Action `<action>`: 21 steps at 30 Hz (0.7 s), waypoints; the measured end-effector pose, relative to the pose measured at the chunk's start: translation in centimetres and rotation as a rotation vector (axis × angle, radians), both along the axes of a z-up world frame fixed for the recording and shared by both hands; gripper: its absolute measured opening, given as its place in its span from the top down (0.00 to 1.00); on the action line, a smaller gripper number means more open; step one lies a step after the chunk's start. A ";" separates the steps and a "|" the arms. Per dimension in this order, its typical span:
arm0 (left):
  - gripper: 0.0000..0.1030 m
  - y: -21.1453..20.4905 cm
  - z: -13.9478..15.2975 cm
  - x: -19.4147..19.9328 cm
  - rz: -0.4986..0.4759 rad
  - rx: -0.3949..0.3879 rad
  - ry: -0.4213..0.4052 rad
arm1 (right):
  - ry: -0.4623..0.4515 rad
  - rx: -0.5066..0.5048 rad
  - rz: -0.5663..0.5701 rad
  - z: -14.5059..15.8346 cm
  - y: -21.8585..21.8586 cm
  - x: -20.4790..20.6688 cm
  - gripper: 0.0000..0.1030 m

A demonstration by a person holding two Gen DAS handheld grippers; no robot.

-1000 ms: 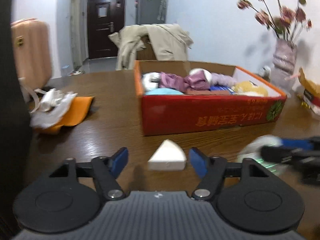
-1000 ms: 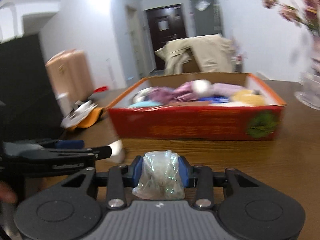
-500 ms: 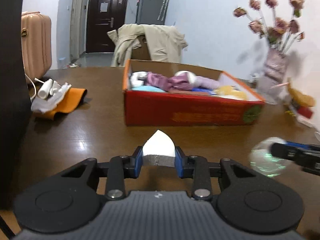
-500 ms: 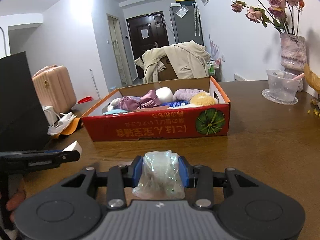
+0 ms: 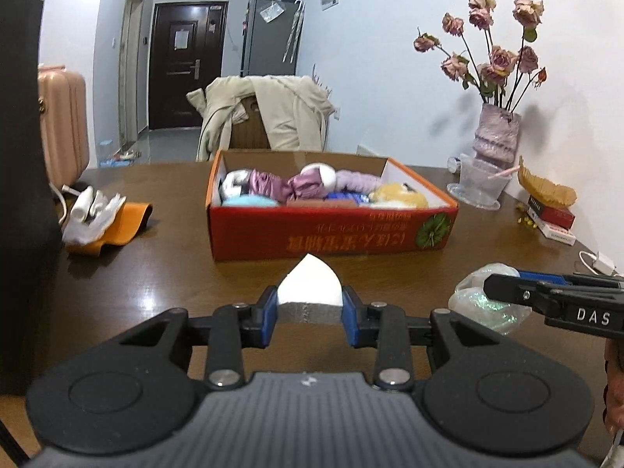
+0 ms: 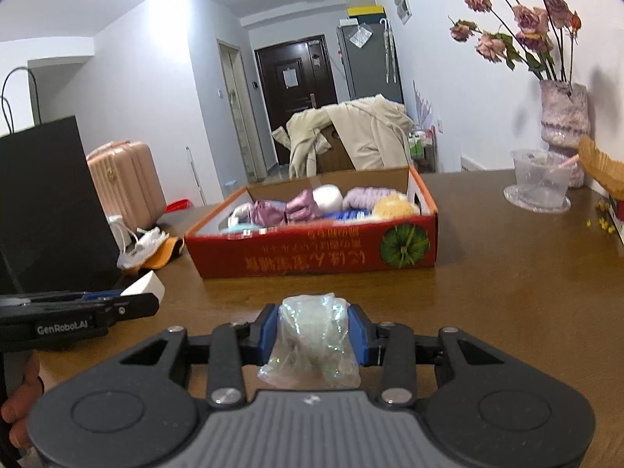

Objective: Organize soft objects
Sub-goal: 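Carry the white sponge and mesh puff into the box and open both tools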

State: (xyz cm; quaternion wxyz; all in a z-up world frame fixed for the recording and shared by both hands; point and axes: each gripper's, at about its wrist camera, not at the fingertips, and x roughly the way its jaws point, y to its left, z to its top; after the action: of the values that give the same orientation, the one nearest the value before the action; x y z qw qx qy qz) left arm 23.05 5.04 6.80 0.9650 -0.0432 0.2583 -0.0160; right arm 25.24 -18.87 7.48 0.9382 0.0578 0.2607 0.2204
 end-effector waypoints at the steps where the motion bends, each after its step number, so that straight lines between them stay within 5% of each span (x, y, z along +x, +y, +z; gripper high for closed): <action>1: 0.67 0.0 0.4 0.7 -0.003 0.005 -0.008 | -0.007 0.000 0.005 0.4 0.0 0.7 0.64; 11: 0.65 2.1 3.3 12.2 0.007 0.053 -0.051 | -0.070 0.027 0.084 5.2 4.1 14.5 0.63; 21: 0.64 4.2 0.3 23.0 -0.049 -0.005 0.050 | 0.025 0.035 0.153 3.7 13.0 30.0 0.58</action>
State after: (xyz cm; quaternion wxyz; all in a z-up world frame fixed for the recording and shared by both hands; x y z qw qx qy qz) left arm 46.04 9.26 7.12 0.9574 -0.0396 0.2834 -0.0393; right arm 55.19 -5.89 11.18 0.9141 0.0571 0.2720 0.2951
